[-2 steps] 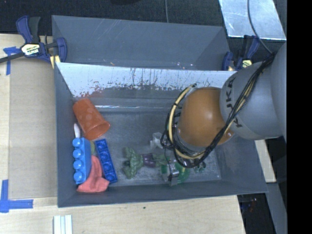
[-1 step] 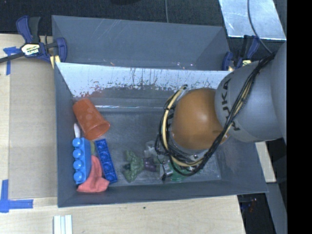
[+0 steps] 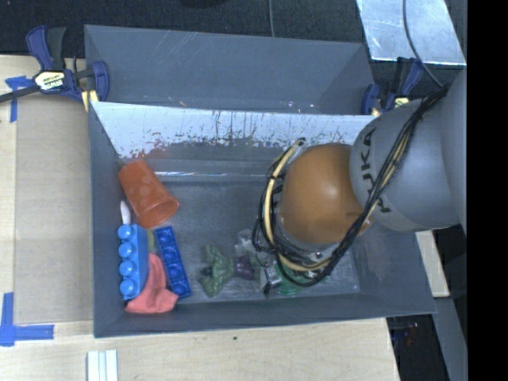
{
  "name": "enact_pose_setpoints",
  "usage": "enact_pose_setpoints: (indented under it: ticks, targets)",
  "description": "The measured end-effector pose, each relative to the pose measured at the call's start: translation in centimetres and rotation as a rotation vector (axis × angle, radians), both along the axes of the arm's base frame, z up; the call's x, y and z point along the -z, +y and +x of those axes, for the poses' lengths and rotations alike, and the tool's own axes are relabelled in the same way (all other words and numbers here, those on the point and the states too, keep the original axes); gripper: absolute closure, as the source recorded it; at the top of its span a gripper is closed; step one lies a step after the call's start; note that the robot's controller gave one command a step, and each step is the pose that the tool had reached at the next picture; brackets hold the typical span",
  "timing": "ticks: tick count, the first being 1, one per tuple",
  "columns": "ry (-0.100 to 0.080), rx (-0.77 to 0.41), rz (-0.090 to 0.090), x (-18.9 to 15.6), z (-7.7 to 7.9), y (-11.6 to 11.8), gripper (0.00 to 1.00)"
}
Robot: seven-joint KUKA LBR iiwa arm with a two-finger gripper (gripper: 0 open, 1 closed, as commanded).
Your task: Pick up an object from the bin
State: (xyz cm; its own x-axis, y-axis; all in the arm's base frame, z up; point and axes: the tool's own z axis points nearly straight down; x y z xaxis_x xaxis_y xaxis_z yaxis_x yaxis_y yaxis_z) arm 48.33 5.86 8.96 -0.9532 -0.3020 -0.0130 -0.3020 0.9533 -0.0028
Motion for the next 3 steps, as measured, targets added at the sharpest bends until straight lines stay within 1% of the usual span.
enact_pose_setpoints:
  ticks: [1,2,3]
  targets:
    - [0.000,-0.110,0.001,0.5,0.3,-0.4,1.00]
    - [0.002,-0.188,-0.004,1.3,0.4,-0.1,1.00]
    - [0.005,-0.167,-0.001,-5.2,0.2,0.0,1.00]
